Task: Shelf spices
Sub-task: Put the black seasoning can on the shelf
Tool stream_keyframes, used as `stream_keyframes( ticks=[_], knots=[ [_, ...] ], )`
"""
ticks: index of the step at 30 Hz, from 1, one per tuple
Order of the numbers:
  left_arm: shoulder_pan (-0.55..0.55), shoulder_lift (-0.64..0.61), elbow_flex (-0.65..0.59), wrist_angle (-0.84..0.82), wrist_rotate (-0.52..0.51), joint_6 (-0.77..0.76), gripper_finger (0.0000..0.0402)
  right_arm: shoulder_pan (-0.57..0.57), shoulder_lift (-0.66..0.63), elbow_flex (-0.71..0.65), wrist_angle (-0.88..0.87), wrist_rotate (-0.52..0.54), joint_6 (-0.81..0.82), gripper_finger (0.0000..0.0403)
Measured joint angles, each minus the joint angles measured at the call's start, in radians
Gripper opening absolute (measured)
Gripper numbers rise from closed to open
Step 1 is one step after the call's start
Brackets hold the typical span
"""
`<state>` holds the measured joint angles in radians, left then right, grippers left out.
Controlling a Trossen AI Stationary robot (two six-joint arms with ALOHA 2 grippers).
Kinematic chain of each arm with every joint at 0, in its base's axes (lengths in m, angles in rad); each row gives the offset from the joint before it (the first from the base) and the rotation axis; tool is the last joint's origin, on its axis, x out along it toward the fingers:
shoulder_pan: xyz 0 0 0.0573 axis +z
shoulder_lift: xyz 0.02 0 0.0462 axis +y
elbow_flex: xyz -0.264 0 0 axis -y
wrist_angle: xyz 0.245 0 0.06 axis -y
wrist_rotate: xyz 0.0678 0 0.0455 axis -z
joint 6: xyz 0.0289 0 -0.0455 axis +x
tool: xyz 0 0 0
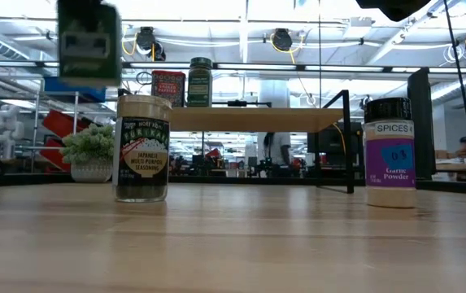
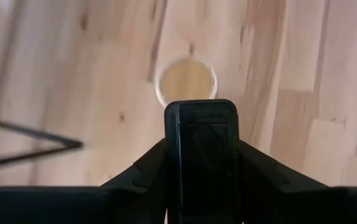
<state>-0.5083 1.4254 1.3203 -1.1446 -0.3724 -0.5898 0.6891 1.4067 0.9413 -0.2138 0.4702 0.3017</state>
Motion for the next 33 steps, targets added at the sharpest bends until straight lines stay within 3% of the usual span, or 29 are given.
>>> stream_keyframes(
  ticks=[11, 15, 21, 23, 28, 30, 33],
  knots=[
    [0.141, 0.000, 0.204, 0.064, -0.096, 0.370, 0.0145, 0.000, 0.000, 0.000, -0.002, 0.000, 0.000, 0.0260],
    [0.229, 0.000, 0.253, 0.145, -0.091, 0.552, 0.0145, 0.000, 0.000, 0.000, -0.006, 0.000, 0.000, 0.0260],
    [0.376, 0.000, 0.295, 0.307, -0.003, 0.795, 0.0145, 0.000, 0.000, 0.000, -0.025, 0.009, 0.000, 0.0260],
    [0.424, -0.001, 0.304, 0.348, 0.059, 0.854, 0.0145, 0.000, 0.000, 0.000, -0.024, 0.084, 0.001, 0.0260],
    [0.530, 0.002, 0.307, 0.393, 0.201, 0.918, 0.0145, -0.018, -0.009, 0.000, -0.023, 0.459, -0.068, 0.0260],
    [0.563, 0.010, 0.309, 0.398, 0.240, 0.917, 0.0145, -0.046, -0.027, 0.000, -0.015, 0.522, -0.152, 0.0261],
    [0.588, 0.039, 0.309, 0.394, 0.271, 0.917, 0.0145, -0.120, -0.064, 0.000, 0.042, 0.491, -0.257, 0.0265]
  ],
)
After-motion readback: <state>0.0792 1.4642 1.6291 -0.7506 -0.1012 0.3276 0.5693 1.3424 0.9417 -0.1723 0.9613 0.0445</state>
